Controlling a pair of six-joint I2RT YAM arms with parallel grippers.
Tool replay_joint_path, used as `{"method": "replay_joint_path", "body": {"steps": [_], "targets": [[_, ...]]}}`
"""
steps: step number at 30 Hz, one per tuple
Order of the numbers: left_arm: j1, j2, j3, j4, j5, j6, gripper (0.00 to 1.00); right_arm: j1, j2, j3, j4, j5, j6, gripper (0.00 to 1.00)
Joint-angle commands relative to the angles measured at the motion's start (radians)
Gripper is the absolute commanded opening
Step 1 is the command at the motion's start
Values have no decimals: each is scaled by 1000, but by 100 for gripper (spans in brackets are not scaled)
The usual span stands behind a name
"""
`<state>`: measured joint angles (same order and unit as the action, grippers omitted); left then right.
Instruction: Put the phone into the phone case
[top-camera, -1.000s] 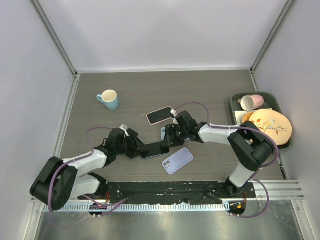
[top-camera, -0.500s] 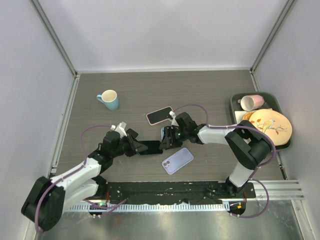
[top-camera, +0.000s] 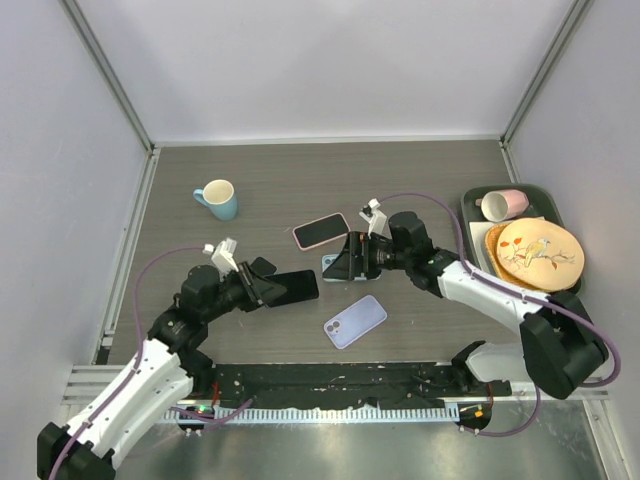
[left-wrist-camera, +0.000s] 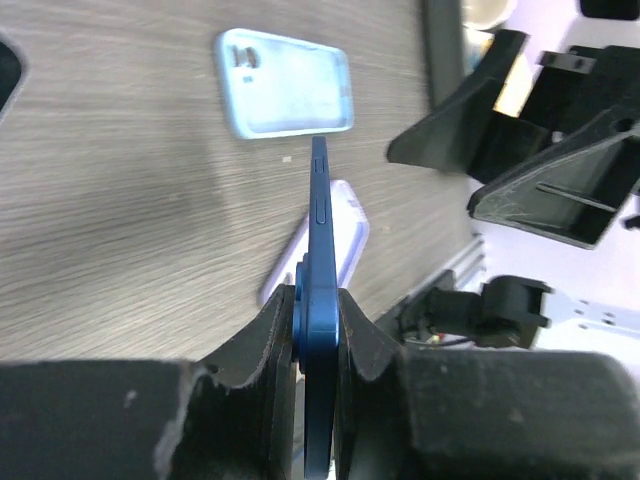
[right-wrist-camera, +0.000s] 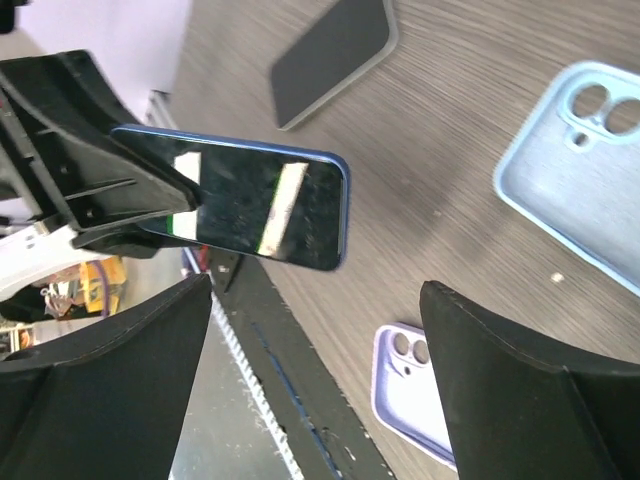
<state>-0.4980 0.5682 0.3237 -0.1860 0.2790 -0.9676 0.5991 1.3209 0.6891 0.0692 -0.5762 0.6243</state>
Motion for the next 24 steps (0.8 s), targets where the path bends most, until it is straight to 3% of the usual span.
{"method": "replay_joint_path", "body": {"steps": [1,4,8,12,15,24], "targets": [[-1,-39,84,181,147,-39,0,2,-66,-20,99,-129,37,91],[1,-25,104,264,210,-45,0,1,-72,-34,159,-154,78,89],[-2,30,95,339,259,-77,0,2,-55,-46,248,-194,121,77],[-7,51,46,509,295,-141,0,2,-40,-71,345,-232,184,73],[-5,48,34,528,285,-145,0,2,-48,-79,408,-258,222,70],[-7,82,17,557,276,-146,0,4,-69,-92,532,-320,305,39]]}}
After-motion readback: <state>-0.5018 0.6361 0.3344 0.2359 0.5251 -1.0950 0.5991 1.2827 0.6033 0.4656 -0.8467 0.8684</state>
